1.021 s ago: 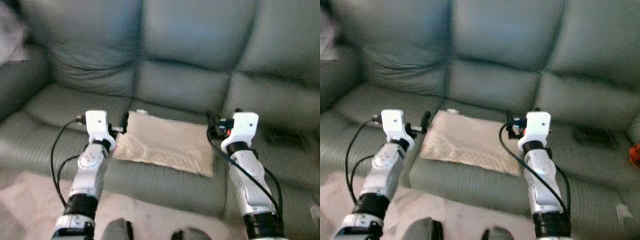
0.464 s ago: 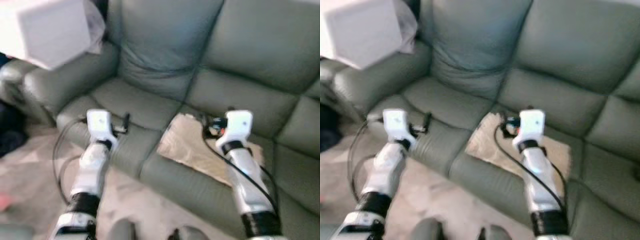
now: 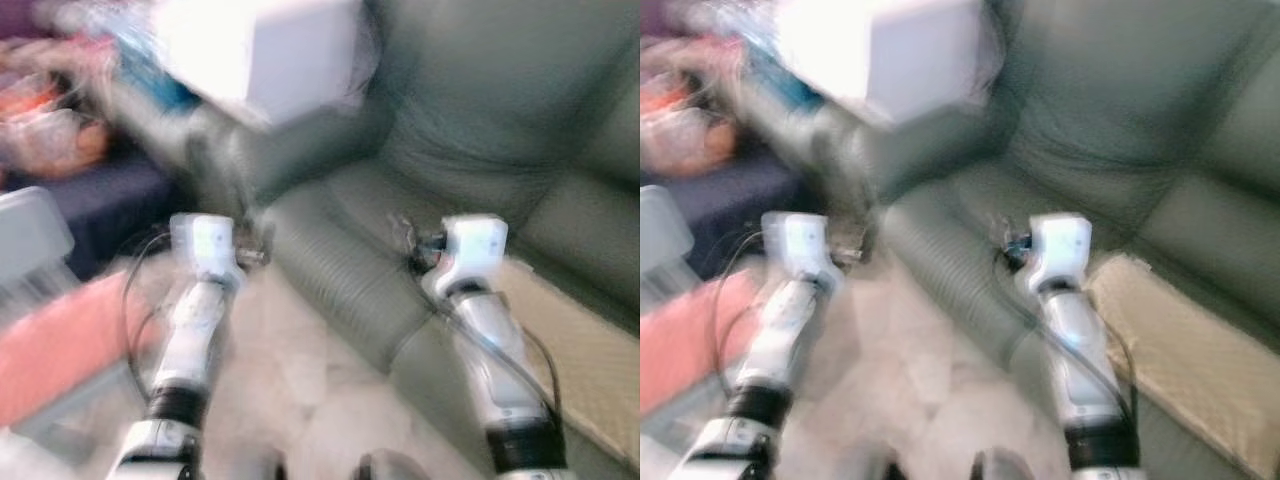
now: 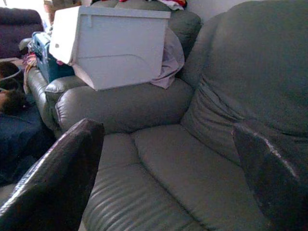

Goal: Move the pillow to the sofa

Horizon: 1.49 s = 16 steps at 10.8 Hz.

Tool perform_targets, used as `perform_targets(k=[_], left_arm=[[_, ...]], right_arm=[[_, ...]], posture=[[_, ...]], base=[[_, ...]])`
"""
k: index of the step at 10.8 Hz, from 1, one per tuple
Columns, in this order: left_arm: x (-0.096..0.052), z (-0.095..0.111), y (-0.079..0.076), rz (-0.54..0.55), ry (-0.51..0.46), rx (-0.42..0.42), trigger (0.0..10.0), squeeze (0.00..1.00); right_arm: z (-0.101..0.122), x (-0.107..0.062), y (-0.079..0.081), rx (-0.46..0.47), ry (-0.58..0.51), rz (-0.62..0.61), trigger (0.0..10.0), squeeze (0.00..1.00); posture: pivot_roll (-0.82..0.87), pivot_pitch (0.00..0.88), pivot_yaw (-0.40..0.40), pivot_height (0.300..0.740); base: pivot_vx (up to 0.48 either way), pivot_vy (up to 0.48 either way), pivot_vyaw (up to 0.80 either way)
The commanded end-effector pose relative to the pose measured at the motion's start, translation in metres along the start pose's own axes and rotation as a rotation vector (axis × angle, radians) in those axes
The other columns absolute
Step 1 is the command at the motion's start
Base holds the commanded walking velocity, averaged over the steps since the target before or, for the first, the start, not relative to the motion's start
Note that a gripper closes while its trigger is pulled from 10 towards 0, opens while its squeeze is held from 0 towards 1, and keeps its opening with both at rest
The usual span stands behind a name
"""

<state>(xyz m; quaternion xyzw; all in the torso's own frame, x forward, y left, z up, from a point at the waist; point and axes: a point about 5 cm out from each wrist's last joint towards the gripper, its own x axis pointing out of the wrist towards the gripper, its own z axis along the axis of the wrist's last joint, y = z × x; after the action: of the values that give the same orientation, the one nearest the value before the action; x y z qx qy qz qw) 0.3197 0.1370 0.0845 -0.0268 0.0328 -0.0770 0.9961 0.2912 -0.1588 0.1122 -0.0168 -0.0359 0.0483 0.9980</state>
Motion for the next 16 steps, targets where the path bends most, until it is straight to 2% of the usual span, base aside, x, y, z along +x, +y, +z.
perform_targets(k=[1,3,4,5,8,10,11,12,14,16], left_arm=[[0.0,0.002,0.008,0.025,-0.005,0.022,10.0,0.0],[-0.003,0.0,0.008,0.015,0.002,0.047,10.0,0.0],[-0.005,-0.003,0.007,0.004,-0.002,0.079,10.0,0.0],[-0.006,-0.007,0.007,0.011,0.022,0.039,10.0,0.0],[-0.006,-0.007,0.01,0.007,0.022,0.103,10.0,0.0],[-0.008,-0.011,0.013,0.0,0.053,0.104,10.0,0.0],[-0.01,-0.012,0.015,-0.003,0.049,0.163,10.0,0.0],[-0.011,-0.012,0.018,0.003,0.049,0.178,10.0,0.0],[-0.011,-0.011,0.021,0.002,0.051,0.176,10.0,0.0],[-0.012,-0.012,0.022,0.001,0.056,0.181,10.0,0.0]], right_arm=[[0.005,0.002,0.004,0.003,-0.024,0.011,10.0,0.0],[0.003,0.0,0.004,0.007,-0.016,0.009,10.0,0.0],[0.001,0.0,0.005,0.008,-0.011,0.01,10.0,0.0],[-0.001,-0.001,0.006,0.011,-0.007,0.011,10.0,0.0],[-0.003,-0.001,0.008,0.019,-0.002,0.013,10.0,0.0],[-0.004,-0.001,0.007,0.02,-0.002,0.008,10.0,0.0],[-0.005,-0.002,0.007,0.023,0.0,0.004,10.0,0.0],[-0.007,-0.003,0.008,0.026,0.002,0.002,10.0,0.0],[-0.009,-0.003,0.01,0.035,0.003,-0.006,10.0,0.0],[-0.01,-0.004,0.008,0.044,0.003,-0.016,10.0,0.0]], posture=[[-0.08,0.035,-0.031,0.74],[-0.08,0.039,-0.032,0.74],[-0.07,0.042,-0.033,0.74],[-0.07,0.041,-0.032,0.74],[-0.06,0.039,-0.031,0.74],[-0.05,0.04,-0.027,0.74],[-0.05,0.04,-0.024,0.74],[-0.04,0.039,-0.021,0.74],[-0.04,0.041,-0.012,0.74],[-0.03,0.045,-0.006,0.74]], base=[[0.0,0.48,0.77],[0.0,0.48,0.77],[0.0,0.0,0.77],[0.0,0.0,0.77],[0.0,0.0,0.77],[0.0,0.0,0.77],[0.0,0.0,0.77],[0.0,0.0,0.77],[0.0,0.0,0.77],[0.0,0.0,0.0]])
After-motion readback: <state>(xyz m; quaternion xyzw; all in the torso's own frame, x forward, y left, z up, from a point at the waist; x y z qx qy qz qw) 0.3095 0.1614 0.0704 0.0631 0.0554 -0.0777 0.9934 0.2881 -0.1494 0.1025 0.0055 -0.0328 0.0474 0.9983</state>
